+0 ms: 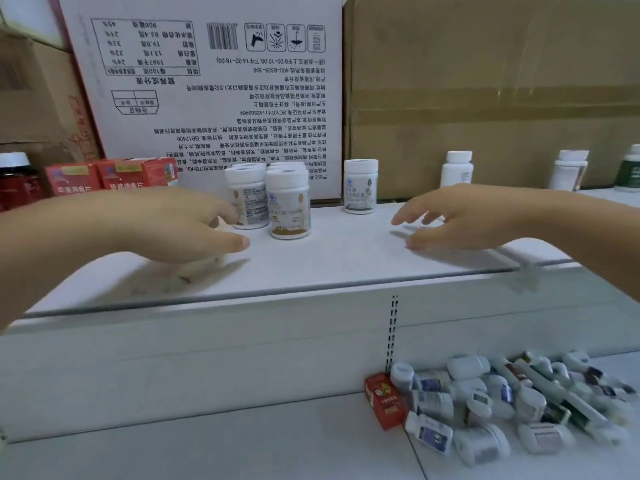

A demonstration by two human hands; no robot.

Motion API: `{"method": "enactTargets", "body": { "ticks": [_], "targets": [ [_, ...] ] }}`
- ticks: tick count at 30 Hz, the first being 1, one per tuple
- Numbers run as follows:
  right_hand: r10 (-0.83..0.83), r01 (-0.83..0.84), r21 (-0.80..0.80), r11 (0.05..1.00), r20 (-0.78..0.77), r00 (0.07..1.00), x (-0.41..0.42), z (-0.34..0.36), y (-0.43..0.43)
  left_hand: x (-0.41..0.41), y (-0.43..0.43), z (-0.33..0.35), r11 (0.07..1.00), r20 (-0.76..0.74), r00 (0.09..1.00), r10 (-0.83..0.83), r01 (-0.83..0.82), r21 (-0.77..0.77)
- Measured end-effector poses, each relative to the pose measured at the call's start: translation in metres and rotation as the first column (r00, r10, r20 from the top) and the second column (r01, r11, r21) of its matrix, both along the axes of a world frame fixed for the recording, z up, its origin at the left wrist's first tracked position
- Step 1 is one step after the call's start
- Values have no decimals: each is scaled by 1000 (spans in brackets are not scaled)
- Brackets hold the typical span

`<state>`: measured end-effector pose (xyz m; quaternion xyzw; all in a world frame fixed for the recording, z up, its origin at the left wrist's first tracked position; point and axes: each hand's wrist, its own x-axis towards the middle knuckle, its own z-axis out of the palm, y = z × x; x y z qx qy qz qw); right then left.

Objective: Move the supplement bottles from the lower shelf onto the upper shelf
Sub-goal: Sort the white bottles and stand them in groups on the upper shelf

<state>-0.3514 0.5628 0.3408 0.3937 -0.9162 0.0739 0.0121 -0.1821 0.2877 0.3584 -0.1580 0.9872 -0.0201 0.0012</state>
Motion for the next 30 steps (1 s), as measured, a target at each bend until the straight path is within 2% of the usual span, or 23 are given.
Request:
{"method": "enactTargets", "body": {
  "ticks": [7, 13, 20, 23, 26, 30],
  "targets": [
    [29, -26, 36, 999, -82, 996, -3, 3, 88, -1, 89, -5, 1000, -85, 996, -10, 11, 8],
    [63, -58, 26, 998, -216, 974, 0, -4, 183, -10, 186, -19, 993, -219, 970, -110, 116, 17],
    [104, -100, 29, 995, -190, 976, -4, -47, 257, 4, 260, -83, 963, -347, 899, -268, 247, -104],
    [115, -101, 98, 990, -144, 983, -15, -80, 268, 1, 265, -123, 962, -252, 928, -275, 264, -76],
    [109, -96, 129, 987, -98, 989, -29, -119, 265, -21, 253, -163, 977, -103, 972, -210, 206, -49],
    [85, -85, 121, 989, 6, 996, -56, -178, 240, -66, 219, -225, 979, -6, 993, -119, 116, -166]
  ]
}}
